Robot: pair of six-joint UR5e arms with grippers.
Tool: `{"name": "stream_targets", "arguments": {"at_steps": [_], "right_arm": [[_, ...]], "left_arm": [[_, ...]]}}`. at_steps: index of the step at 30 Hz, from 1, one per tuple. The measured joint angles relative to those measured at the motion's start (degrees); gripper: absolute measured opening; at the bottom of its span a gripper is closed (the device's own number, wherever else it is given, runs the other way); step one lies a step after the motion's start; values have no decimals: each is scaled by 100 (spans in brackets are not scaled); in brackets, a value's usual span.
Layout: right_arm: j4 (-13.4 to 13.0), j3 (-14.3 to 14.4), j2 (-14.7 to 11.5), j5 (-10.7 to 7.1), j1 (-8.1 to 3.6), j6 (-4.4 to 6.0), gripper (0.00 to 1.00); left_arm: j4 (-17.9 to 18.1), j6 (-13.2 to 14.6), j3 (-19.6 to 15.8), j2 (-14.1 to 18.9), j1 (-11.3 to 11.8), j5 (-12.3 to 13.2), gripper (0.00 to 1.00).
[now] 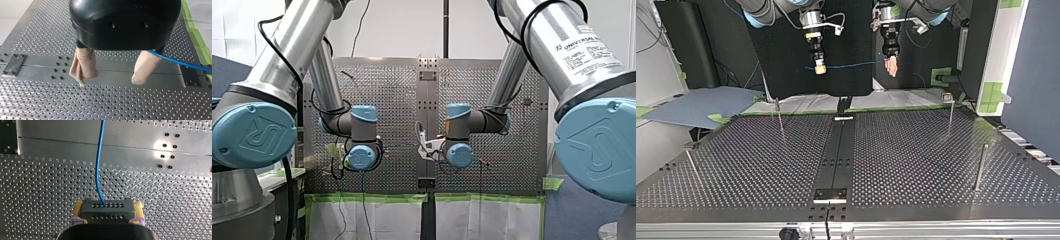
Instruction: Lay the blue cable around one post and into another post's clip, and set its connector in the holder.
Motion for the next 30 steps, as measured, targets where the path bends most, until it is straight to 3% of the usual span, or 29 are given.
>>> {"name": "stream_targets", "arguments": {"at_steps": [30], "right_arm": [[0,8,-18,-9,-9,0,0]], "left_arm": [[-35,0,8,-130,9,-61,100]]}}
